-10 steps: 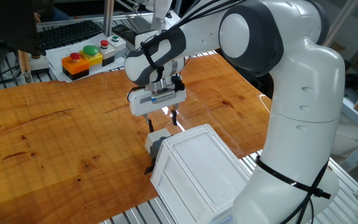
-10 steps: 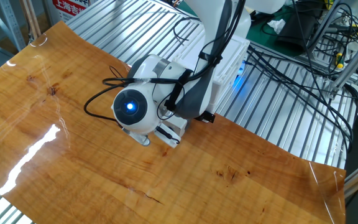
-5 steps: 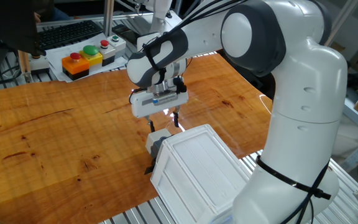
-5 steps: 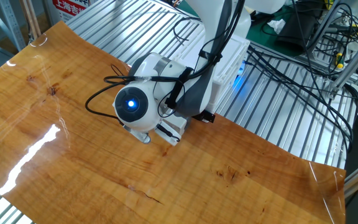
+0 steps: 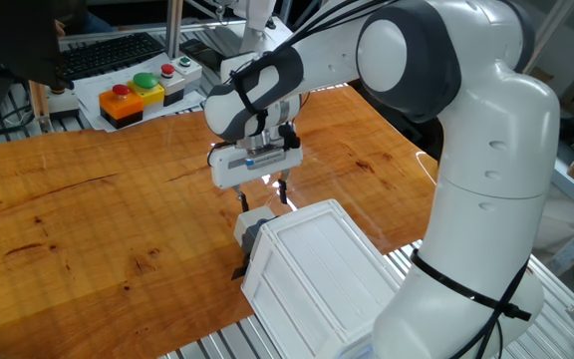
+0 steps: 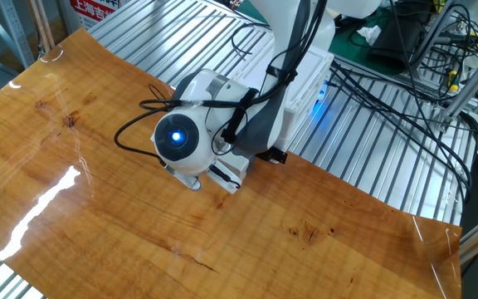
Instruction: Press the button horizontally
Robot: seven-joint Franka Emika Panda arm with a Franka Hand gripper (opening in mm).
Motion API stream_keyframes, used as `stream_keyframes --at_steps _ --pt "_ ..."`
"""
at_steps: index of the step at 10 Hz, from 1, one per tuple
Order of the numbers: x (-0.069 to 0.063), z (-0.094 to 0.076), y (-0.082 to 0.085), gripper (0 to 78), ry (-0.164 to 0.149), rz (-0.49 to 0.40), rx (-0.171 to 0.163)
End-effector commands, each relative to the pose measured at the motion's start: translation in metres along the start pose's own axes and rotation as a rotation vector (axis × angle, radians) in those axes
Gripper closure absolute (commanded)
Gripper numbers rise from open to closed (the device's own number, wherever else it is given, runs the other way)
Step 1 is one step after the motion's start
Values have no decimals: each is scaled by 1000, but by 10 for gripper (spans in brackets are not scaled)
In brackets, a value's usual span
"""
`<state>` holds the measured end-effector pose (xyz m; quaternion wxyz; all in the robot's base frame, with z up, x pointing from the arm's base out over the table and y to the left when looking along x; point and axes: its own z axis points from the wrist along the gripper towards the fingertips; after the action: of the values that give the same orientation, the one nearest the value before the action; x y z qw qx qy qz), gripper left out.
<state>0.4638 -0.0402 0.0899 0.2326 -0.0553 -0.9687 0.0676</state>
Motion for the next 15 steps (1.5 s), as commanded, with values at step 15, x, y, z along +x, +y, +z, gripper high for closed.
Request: stream_keyframes --at_steps 15 --pt "23 -62 -14 1 -404 9 -112"
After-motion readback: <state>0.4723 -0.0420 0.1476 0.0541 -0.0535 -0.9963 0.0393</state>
